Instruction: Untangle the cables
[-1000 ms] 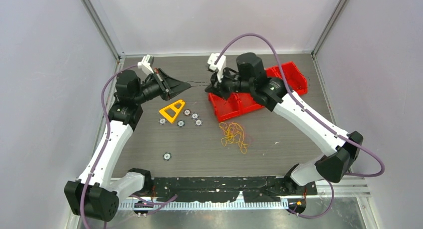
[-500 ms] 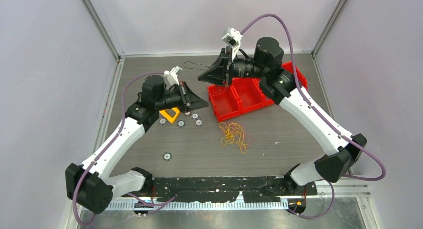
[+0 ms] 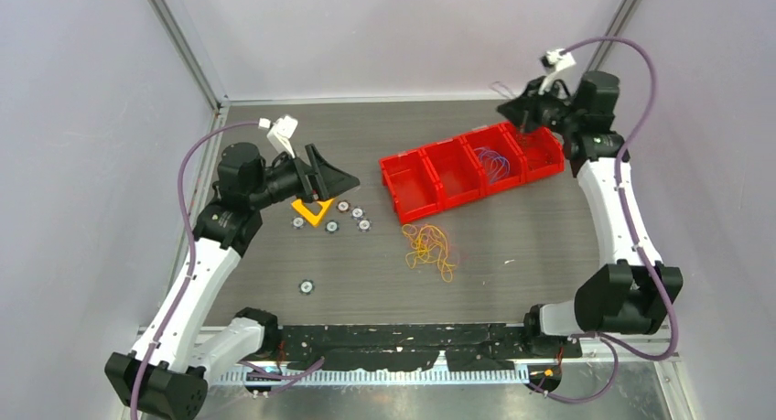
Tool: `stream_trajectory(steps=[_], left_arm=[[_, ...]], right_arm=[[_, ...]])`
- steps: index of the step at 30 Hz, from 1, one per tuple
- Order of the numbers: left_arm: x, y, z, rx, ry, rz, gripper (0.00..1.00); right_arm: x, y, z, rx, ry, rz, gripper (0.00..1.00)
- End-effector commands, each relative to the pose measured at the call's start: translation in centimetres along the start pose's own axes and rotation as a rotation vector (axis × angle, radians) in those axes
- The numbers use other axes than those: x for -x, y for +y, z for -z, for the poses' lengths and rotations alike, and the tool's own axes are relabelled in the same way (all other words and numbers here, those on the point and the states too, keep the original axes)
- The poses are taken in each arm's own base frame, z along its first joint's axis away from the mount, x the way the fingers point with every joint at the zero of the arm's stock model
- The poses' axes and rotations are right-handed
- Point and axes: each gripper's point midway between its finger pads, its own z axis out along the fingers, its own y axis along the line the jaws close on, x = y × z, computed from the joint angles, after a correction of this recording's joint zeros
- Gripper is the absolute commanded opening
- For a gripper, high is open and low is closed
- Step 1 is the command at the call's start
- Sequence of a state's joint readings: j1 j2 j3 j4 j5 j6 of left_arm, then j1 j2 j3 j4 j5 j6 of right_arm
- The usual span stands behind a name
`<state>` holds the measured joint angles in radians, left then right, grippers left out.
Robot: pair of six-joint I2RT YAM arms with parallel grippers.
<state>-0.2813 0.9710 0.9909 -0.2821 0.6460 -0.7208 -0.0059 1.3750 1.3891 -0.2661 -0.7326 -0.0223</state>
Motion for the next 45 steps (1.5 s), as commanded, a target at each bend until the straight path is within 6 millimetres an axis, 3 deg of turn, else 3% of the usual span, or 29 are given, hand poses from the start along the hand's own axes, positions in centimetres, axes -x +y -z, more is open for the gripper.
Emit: stream_trajectory(steps=[1,3,4,5,6,7,8,9,10,11,12,15,17,21,22,24,25,27,29,31,35,37,39,42,43,44,45], left_arm=[[1.5,-1.1,0.5,-0.020,-0.035,-0.145,0.83],[1.5,-0.9,0.4,-0.005,-0.012,-0.156,0.87],[1.4,-0.7,0.3,0.003,-0.001,-0.157,0.89],[1.4,-0.6,0.3,0.007,0.007,-0.162,0.91],[1.4,-0.6,0.3,0.010,0.011,-0.168,0.92],[1.4,-0.6,0.3,0.011,0.012,-0.172,0.93],[1.5,-0.6,0.3,0.011,0.009,-0.178,0.94],[1.5,-0.6,0.4,0.012,0.005,-0.182,0.95],[1.6,-0.6,0.4,0.010,0.003,-0.186,0.95],[1.6,-0.6,0.4,0.011,0.002,-0.190,0.95],[1.7,-0.6,0.4,0.011,0.000,-0.192,0.96],[1.8,-0.5,0.3,0.009,0.000,-0.194,0.96],[1.7,-0.4,0.2,0.012,0.003,-0.193,0.96],[1.8,-0.1,0.0,0.017,0.010,-0.194,0.96],[1.8,0.0,0.1,0.021,0.012,-0.193,0.96],[1.9,0.0,0.3,0.022,0.010,-0.194,0.96],[1.9,0.0,0.3,0.023,0.010,-0.193,0.96],[1.9,-0.2,0.5,0.019,0.010,-0.196,0.96],[1.9,-0.3,0.6,0.017,0.007,-0.200,0.96],[1.9,-0.4,0.8,0.017,0.004,-0.202,0.96],[1.6,-0.4,1.2,0.016,0.003,-0.238,0.97],[1.2,-0.1,1.4,0.018,0.023,-0.299,1.00],[0.1,0.7,1.7,0.021,0.082,-0.386,1.00],[-2.0,2.1,2.3,0.033,0.191,-0.463,1.00],[-2.6,2.5,2.6,0.034,0.218,-0.476,1.00],[-3.0,2.8,2.7,0.038,0.233,-0.489,1.00],[-3.4,3.1,2.9,0.040,0.240,-0.502,0.99]], right_arm=[[1.4,-8.8,1.4,-0.249,-0.093,0.114,0.05],[-0.5,-12.9,0.1,-0.301,-0.054,0.095,0.05],[-0.4,-14.3,0.0,-0.336,-0.055,0.092,0.05],[-2.1,-16.5,-0.4,-0.361,-0.025,0.059,0.05],[-1.6,-17.5,-0.5,-0.367,-0.033,0.061,0.05],[-3.2,-19.4,-0.8,-0.387,-0.002,0.027,0.05],[-2.8,-20.5,-0.8,-0.407,-0.009,0.027,0.05],[-4.2,-22.1,-1.0,-0.423,0.016,0.002,0.05],[-3.9,-22.8,-1.0,-0.435,0.015,0.020,0.06],[-5.2,-23.8,-1.4,-0.439,0.039,0.013,0.06],[-5.2,-24.4,-1.5,-0.445,0.046,0.036,0.05],[-7.7,-25.9,-2.6,-0.438,0.090,0.027,0.08],[-8.5,-26.8,-3.3,-0.439,0.097,0.016,0.13],[-9.6,-28.0,-4.5,-0.421,0.112,-0.012,0.31],[-10.1,-28.2,-4.8,-0.418,0.121,-0.021,0.39],[-9.6,-28.1,-4.7,-0.410,0.135,-0.019,0.49],[-9.5,-27.9,-4.5,-0.409,0.152,-0.024,0.53],[-9.0,-27.4,-3.6,-0.415,0.176,-0.001,0.75],[-8.1,-26.6,-2.3,-0.424,0.197,0.043,0.84],[-7.2,-26.2,-0.2,-0.446,0.222,0.083,0.90],[-6.9,-25.2,3.9,-0.469,0.325,0.111,0.91],[-7.3,-23.6,5.3,-0.429,0.381,0.094,0.90],[-7.7,-20.5,6.3,-0.344,0.433,0.066,0.88],[-9.7,-13.8,7.1,-0.181,0.498,-0.037,0.85],[-9.5,-11.0,7.2,-0.141,0.511,-0.027,0.85],[-11.2,-9.3,7.1,-0.105,0.552,-0.047,0.85],[-11.0,-6.3,6.8,-0.061,0.560,-0.012,0.85]])
